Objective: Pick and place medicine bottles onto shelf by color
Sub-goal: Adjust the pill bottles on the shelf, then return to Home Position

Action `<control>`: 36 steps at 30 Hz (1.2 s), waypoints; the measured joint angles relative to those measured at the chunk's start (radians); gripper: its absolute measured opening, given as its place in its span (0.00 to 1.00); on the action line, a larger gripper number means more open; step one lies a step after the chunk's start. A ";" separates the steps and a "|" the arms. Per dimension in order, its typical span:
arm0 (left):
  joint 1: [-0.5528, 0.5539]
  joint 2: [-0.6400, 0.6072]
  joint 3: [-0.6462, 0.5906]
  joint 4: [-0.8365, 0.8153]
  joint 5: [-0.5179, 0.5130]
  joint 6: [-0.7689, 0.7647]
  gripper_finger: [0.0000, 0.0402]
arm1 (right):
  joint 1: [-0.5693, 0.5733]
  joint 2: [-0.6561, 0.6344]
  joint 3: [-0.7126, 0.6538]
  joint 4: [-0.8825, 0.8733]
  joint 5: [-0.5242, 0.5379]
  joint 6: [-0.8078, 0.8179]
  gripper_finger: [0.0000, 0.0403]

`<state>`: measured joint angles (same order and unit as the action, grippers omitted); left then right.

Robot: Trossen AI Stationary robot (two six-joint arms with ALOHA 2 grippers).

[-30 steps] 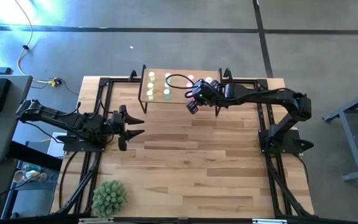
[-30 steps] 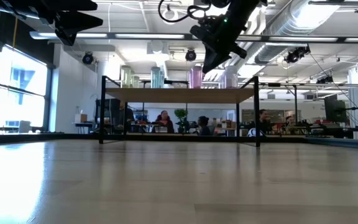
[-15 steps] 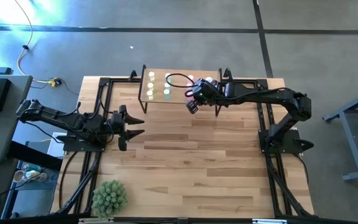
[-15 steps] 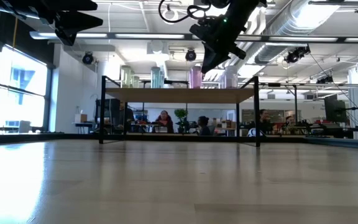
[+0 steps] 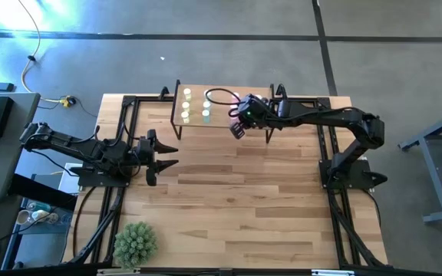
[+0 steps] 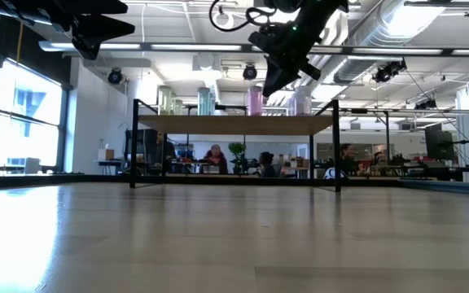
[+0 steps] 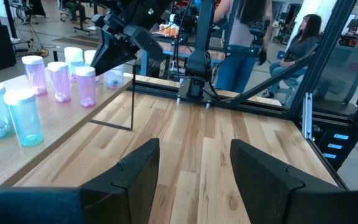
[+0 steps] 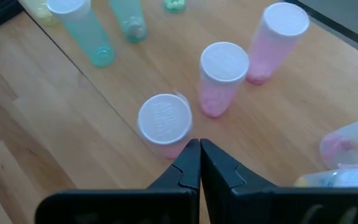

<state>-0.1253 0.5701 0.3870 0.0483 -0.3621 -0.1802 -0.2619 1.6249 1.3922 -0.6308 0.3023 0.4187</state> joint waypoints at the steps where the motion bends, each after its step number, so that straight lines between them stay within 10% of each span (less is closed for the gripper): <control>1: 0.000 0.000 0.000 0.000 0.000 0.000 0.46 | 0.000 0.000 0.000 0.000 0.000 0.000 0.00; 28: 0.000 -0.092 0.000 -0.046 0.080 0.004 0.46 | 0.043 -0.206 0.000 -0.013 0.028 -0.271 0.00; 36: -0.001 -0.286 0.000 -0.247 0.061 0.005 0.46 | 0.246 -0.362 -0.060 -0.095 0.255 -0.287 0.00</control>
<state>-0.1267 0.2838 0.3874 -0.1986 -0.3009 -0.1750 -0.0155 1.2633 1.3323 -0.7256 0.5575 0.1314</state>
